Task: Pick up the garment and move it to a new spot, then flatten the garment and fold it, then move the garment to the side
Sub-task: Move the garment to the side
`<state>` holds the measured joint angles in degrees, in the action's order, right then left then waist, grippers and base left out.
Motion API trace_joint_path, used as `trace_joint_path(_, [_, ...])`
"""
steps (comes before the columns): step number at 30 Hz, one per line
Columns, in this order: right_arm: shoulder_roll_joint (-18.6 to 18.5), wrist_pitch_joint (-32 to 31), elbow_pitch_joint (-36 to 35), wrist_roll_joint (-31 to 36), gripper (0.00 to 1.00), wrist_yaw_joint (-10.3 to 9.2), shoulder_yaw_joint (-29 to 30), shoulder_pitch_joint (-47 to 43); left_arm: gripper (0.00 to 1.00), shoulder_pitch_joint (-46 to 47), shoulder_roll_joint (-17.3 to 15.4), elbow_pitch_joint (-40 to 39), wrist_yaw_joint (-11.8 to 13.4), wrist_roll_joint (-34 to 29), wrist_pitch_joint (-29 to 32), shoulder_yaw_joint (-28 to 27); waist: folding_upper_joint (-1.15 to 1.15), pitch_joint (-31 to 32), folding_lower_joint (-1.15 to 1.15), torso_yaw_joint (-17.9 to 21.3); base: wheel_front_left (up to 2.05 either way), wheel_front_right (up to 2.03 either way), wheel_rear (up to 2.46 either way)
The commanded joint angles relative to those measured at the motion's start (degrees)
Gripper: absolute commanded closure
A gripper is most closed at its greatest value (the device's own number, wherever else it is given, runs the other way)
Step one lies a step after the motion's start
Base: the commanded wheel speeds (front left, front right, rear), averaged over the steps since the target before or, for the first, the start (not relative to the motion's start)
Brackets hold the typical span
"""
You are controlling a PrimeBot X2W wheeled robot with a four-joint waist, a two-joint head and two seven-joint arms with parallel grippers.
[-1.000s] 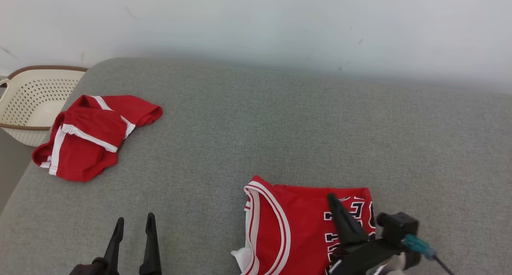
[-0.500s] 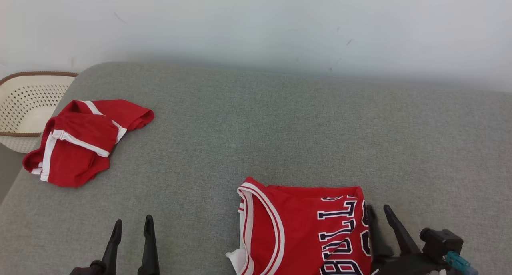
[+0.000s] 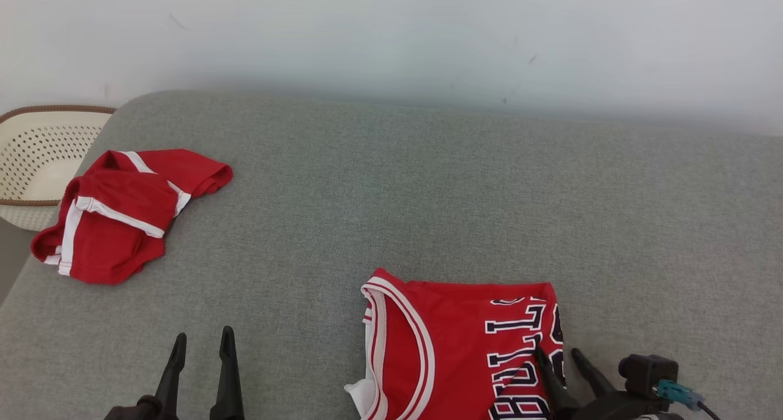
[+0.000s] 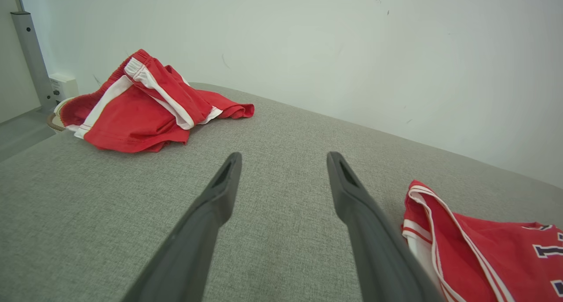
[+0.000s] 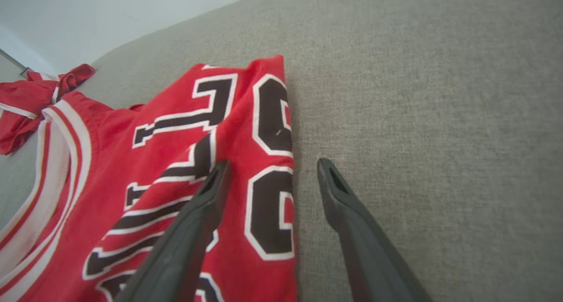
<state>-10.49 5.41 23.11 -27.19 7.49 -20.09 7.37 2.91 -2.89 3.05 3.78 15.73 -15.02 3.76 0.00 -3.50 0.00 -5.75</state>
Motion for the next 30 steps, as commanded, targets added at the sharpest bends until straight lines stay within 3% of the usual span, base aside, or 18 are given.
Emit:
trace_joint_path(1, [-0.04, -0.95, 0.74, -0.81, 0.0, 0.01, -0.59, 0.32, 0.0, 0.4, -0.02, -0.04, -0.12, -0.06, -0.2, -0.13, 0.0, -0.09, 0.0, -0.14, 0.0, 0.0, 0.0])
trace_joint_path(8, [-0.41, -4.12, 2.93, -4.72, 0.0, 0.01, -2.99, 1.21, 0.0, 0.29, -0.01, 0.03, -0.01, -0.1, -0.2, -0.38, 0.0, -0.29, 0.0, -0.39, 0.0, 0.0, 0.0])
trace_joint_path(9, [-0.7, -4.47, 3.14, -4.99, 0.52, 0.01, -3.35, 1.44, 0.0, 0.21, -0.01, 0.04, 0.01, -0.05, -0.2, -0.4, 0.0, -0.33, 0.0, -0.37, 0.0, 0.0, 0.0])
trace_joint_path(10, [-0.8, -4.62, 3.25, -5.41, 0.67, 0.01, -3.71, 1.68, 0.0, 0.16, -0.01, 0.04, 0.03, 0.03, -0.2, -0.37, 0.0, -0.37, 0.0, -0.35, 0.0, 0.0, 0.0])
trace_joint_path(11, [-0.8, -4.62, 3.25, -5.41, 0.67, 0.01, -3.71, 1.68, 0.0, 0.16, -0.01, 0.04, 0.03, 0.03, -0.2, -0.37, 0.0, -0.37, 0.0, -0.35, 0.0, 0.0, 0.0])
trace_joint_path(12, [-0.89, -4.93, 3.39, -5.75, 1.0, 0.01, -4.11, 1.86, 0.0, 0.14, -0.01, 0.06, 0.05, 0.11, -0.2, -0.34, 0.0, -0.41, 0.0, -0.32, 0.0, 0.0, 0.0])
trace_joint_path(22, [-2.91, -2.62, 2.45, -5.99, 1.0, 0.01, -5.58, 7.03, 0.0, 0.53, -0.01, -0.44, 0.14, 0.27, -0.2, -0.47, 0.0, -1.68, 0.0, 0.03, 0.0, 0.0, 0.0])
trace_joint_path(30, [-7.74, -4.01, 2.41, -7.29, 1.0, 0.01, -7.35, 19.91, 0.0, 2.16, -0.01, -2.17, 0.49, 0.23, -0.2, -0.21, 0.0, -5.49, 0.0, 0.91, 0.0, 0.0, 0.0])
